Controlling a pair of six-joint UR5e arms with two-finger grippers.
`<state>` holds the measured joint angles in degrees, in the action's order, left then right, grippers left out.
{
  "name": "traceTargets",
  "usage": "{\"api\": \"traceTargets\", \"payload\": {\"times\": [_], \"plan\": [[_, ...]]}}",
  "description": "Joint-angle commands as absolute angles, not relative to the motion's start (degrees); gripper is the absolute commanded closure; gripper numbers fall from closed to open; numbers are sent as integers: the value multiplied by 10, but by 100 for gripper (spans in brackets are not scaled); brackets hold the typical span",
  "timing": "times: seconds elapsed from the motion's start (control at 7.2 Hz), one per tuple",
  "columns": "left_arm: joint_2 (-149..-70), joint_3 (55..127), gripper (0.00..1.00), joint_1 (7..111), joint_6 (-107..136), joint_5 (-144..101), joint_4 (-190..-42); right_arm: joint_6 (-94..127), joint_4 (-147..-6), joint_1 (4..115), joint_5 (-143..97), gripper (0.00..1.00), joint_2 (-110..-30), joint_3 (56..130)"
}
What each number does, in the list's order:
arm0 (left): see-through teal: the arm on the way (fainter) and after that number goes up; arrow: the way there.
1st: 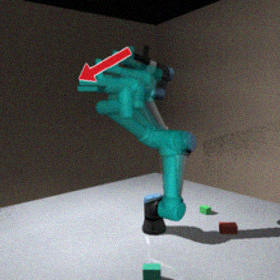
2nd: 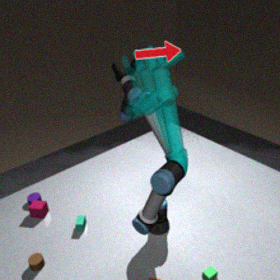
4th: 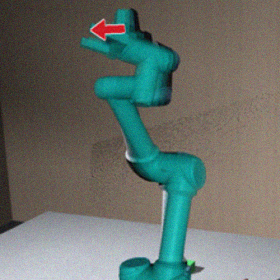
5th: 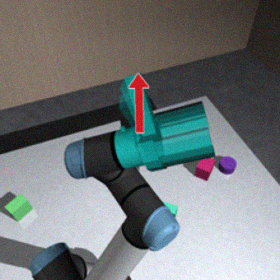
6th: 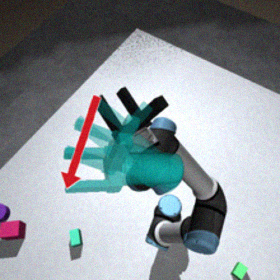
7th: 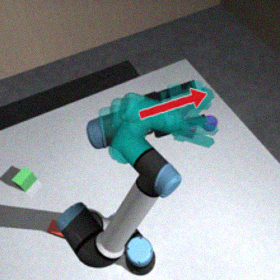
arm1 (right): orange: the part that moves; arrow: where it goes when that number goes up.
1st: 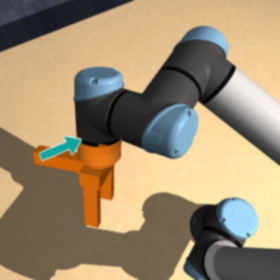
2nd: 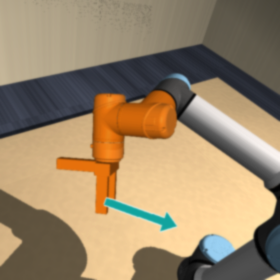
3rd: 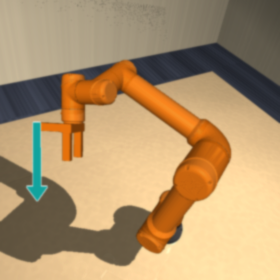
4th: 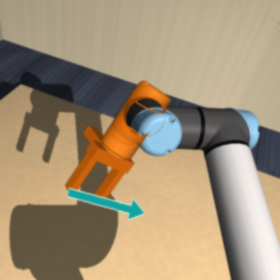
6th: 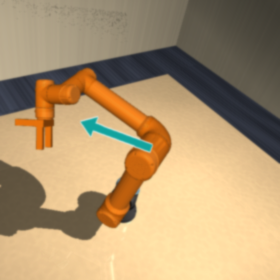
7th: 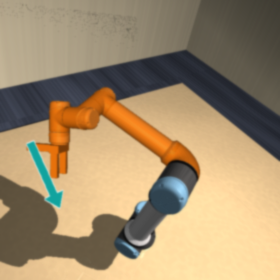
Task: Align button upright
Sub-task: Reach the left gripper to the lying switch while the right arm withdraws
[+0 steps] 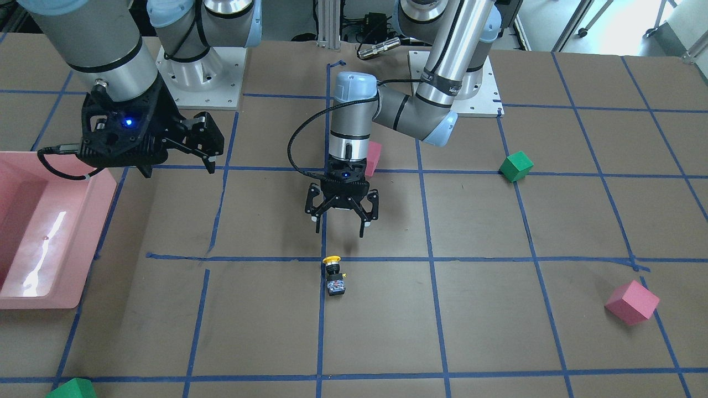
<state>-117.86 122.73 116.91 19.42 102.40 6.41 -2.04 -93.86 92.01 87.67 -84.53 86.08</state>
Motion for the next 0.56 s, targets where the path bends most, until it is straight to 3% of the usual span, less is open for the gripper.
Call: {"api": "traceTargets", "payload": {"times": [0.0,0.28,0.42], "plan": [[-1235,1200,2,1184,261,1043,106,-21,-940,918,877,0,-848,861],[-1255,1197,4,1192,265,1067,129,-21,-940,918,884,0,-848,862],[-1261,1186,12,1192,265,1070,131,-19,-940,918,885,0,-848,863]]}}
